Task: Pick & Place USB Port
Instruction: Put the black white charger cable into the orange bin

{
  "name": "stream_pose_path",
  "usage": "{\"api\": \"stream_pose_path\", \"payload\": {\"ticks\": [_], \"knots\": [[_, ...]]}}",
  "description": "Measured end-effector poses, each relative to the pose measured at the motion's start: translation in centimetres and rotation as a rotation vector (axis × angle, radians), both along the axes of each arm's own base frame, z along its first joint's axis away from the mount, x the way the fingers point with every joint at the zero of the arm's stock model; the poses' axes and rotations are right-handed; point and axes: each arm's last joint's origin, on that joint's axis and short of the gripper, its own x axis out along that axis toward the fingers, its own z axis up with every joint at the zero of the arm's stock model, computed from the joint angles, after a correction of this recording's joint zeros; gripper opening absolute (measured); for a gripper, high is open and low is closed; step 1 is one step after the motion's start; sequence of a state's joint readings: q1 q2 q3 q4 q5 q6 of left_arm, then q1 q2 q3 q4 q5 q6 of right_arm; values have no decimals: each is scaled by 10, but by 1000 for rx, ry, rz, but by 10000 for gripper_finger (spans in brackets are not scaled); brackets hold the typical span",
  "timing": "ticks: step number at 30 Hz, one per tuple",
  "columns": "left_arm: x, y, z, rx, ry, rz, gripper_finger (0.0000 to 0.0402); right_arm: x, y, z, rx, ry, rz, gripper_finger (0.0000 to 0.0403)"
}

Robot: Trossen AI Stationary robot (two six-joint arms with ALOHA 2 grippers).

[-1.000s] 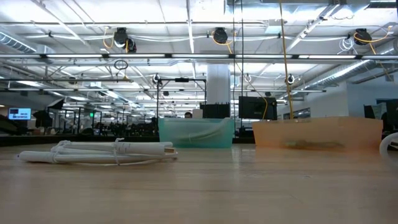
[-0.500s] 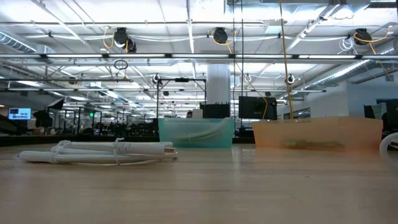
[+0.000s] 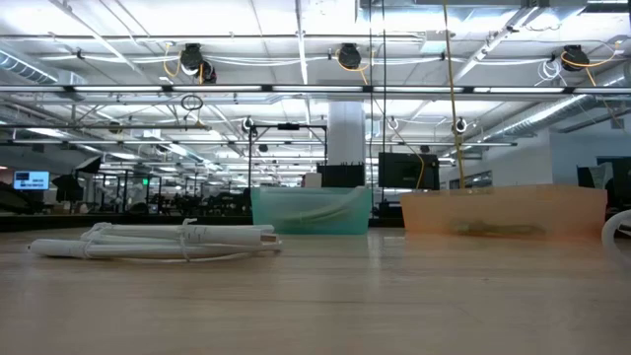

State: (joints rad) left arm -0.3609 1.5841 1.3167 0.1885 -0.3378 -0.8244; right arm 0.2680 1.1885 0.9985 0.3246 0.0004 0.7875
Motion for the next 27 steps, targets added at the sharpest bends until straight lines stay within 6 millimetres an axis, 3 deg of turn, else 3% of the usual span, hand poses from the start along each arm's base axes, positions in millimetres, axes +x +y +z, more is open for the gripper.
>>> {"api": "stream_pose_path", "payload": {"ticks": [5, 11, 15, 22, 27], "knots": [[0, 0, 0, -6, 1, -3, 29, 0, 0, 0, -16, -6, 0, 12], [-5, -4, 5, -26, -3, -137, 104, 0, -1, -1, 6, 13, -7, 9], [-19, -12, 16, -43, -14, -213, 124, -1, -8, -4, 29, 66, -59, 5], [-50, -8, 26, 8, 107, -192, 114, -20, -37, -16, 26, 312, -303, 2], [-72, -8, 28, 68, 207, -215, 102, -44, -71, -41, -24, 639, -577, 1]]}}
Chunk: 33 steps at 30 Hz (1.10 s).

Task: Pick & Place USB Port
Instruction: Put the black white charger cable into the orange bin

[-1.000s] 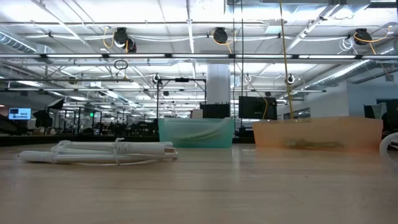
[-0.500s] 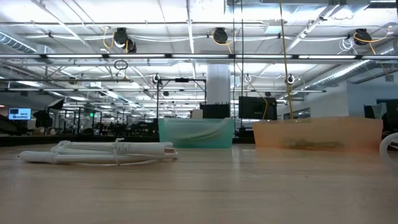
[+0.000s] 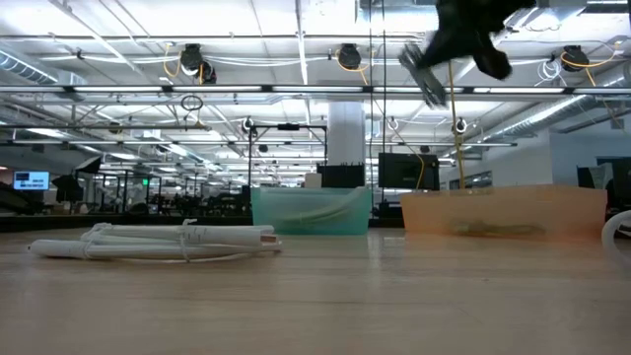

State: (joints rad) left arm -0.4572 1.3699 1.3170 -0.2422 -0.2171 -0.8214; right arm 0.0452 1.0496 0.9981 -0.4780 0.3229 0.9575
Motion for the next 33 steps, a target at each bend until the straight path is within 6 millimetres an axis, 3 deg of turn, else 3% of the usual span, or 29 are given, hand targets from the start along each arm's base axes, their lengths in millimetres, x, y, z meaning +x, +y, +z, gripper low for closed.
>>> {"api": "stream_pose_path", "payload": {"ticks": [7, 18, 24, 33], "knots": [[-14, -9, -6, 67, 79, -34, 97, -17, -42, -30, -11, 391, -149, 1], [-27, -30, -7, 83, 90, -59, 97, -17, -91, -56, -91, 666, -113, 0], [-33, -35, -11, 98, 123, -43, 97, -13, -103, -80, -25, 844, 0, 0], [-35, -35, -13, 101, 141, -15, 97, -4, -104, -106, 42, 985, 100, 0]]}}
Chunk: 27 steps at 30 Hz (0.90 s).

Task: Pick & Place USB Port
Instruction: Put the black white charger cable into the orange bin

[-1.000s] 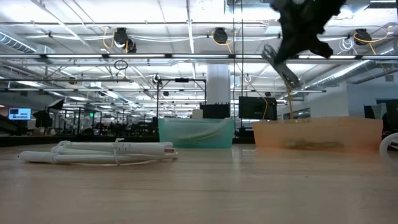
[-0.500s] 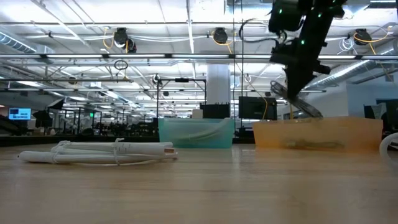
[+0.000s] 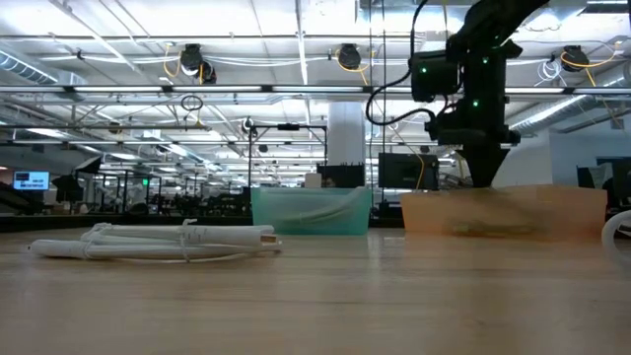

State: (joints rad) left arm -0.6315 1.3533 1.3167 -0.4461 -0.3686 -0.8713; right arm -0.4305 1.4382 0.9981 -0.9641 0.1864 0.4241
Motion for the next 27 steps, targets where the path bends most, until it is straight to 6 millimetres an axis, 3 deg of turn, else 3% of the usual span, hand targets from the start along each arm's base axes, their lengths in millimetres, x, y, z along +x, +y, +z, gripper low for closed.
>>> {"api": "stream_pose_path", "payload": {"ticks": [7, 18, 27], "knots": [[0, 0, 0, 8, -6, 15, 97, 3, -2, -12, -10, 40, 6, 0], [0, 1, 0, 7, -8, 25, 97, -16, 4, -40, 2, 117, -50, 5], [0, 1, 0, 5, -8, 25, 97, -15, 5, -42, -23, 122, -17, 5]]}}
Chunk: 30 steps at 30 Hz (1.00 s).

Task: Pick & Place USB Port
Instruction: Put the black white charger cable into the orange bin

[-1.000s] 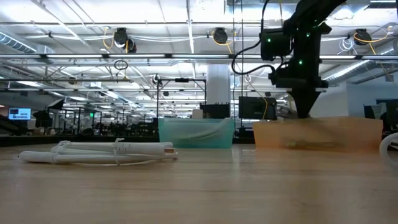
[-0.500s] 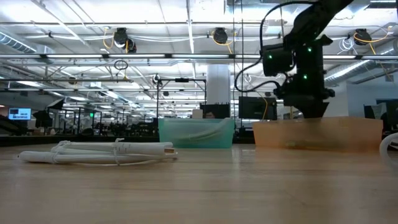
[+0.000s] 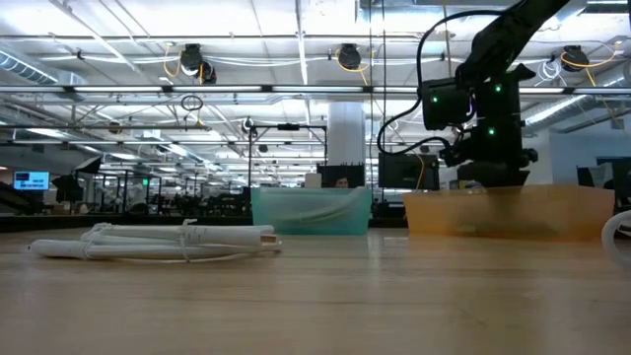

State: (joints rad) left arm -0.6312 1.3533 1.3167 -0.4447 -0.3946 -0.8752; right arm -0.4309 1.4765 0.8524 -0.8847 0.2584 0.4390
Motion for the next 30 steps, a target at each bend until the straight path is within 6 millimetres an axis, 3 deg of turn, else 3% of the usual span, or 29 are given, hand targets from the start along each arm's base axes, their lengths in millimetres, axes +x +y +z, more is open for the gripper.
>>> {"api": "stream_pose_path", "payload": {"ticks": [18, 30], "knots": [[-2, -3, 0, -24, 4, -2, 97, -14, -5, -5, -17, 90, -26, 6], [-2, -4, 0, -26, 4, -3, 97, -14, -2, -9, 25, 54, -3, 7]]}}
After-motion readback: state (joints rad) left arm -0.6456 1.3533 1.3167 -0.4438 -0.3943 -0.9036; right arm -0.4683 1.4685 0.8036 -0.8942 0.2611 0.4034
